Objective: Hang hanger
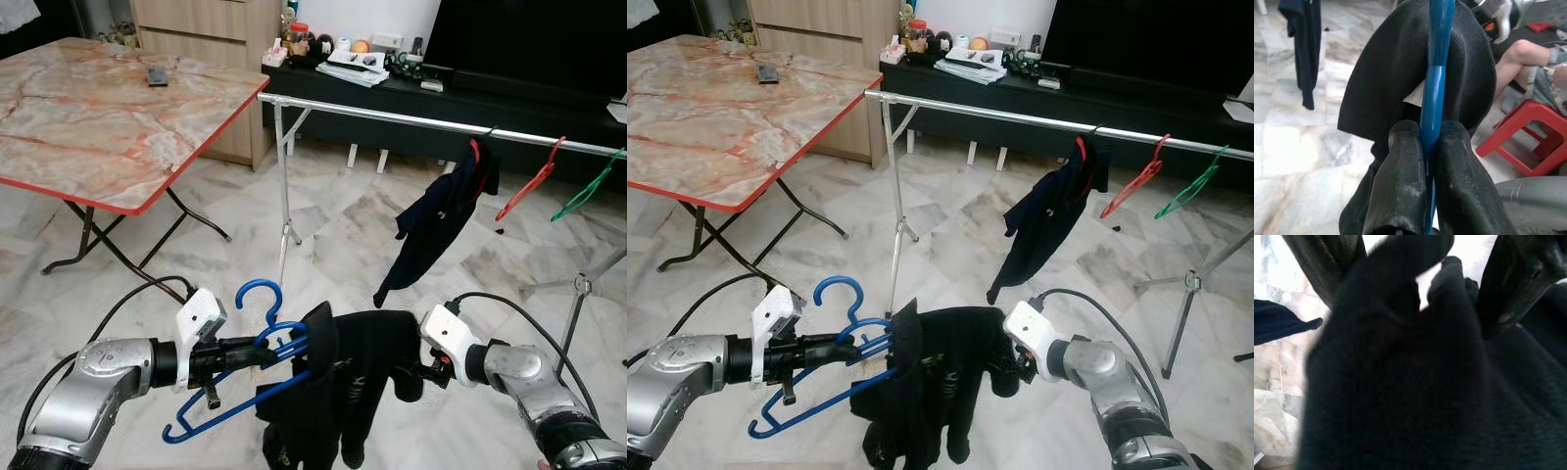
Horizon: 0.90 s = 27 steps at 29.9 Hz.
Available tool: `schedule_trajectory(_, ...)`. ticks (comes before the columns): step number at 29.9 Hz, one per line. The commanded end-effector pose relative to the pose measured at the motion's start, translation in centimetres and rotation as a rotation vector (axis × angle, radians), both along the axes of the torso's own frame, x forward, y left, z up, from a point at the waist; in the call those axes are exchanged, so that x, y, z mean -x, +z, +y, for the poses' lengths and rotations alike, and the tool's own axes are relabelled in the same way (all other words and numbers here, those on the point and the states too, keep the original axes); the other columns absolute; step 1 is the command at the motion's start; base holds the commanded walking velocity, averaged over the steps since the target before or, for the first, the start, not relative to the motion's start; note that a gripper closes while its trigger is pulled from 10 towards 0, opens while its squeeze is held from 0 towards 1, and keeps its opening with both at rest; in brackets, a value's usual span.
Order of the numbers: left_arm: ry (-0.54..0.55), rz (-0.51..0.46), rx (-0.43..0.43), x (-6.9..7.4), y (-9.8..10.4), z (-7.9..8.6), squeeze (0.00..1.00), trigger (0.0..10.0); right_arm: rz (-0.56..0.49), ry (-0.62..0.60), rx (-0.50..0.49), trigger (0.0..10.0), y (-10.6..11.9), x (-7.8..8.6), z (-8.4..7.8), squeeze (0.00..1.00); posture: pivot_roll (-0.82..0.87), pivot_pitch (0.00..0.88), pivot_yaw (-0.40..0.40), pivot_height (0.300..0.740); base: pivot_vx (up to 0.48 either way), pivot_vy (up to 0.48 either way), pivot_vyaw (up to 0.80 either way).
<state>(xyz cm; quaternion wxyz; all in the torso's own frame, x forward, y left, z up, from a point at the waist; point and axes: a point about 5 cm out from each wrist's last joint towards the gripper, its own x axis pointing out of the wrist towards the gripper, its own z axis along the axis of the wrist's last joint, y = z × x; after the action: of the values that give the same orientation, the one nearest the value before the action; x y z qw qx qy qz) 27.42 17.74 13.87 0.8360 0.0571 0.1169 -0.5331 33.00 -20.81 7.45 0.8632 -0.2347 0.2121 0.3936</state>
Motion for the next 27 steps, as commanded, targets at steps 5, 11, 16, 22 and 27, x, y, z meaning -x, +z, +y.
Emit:
schedule_trajectory(5, -0.065, -0.039, 0.028, 0.2, 1.5, -0.7, 0.00, 0.0, -0.005, -0.056, -0.015, 10.0, -0.3, 0.1, -0.4, 0.00, 0.08, 0.080, -0.063, 0.740, 0.000, 0.000, 0.00)
schedule_trajectory(11, -0.089, -0.041, 0.041, 0.4, 1.9, -1.0, 0.00, 0.0, -0.004, -0.064, -0.065, 10.0, -0.2, 0.0, 0.0, 0.00, 0.09, 0.082, -0.060, 0.740, 0.000, 0.000, 0.00)
schedule_trajectory(16, -0.120, -0.057, 0.079, 0.6, 2.7, -1.7, 0.00, 0.0, 0.076, -0.024, -0.178, 10.0, -0.8, 0.5, 0.9, 0.00, 0.09, 0.083, -0.063, 0.740, 0.000, 0.000, 0.00)
schedule_trajectory(22, -0.127, -0.060, 0.080, 0.6, 2.9, -2.0, 0.00, 0.0, 0.127, 0.032, -0.207, 10.0, -1.3, 1.1, 1.4, 0.00, 0.09, 0.084, -0.064, 0.740, 0.000, 0.000, 0.00)
schedule_trajectory(27, -0.136, -0.064, 0.088, 0.6, 3.1, -2.3, 0.00, 0.0, 0.124, -0.001, -0.244, 0.0, -1.2, 0.9, 1.5, 0.00, 0.09, 0.084, -0.065, 0.740, 0.000, 0.000, 0.00)
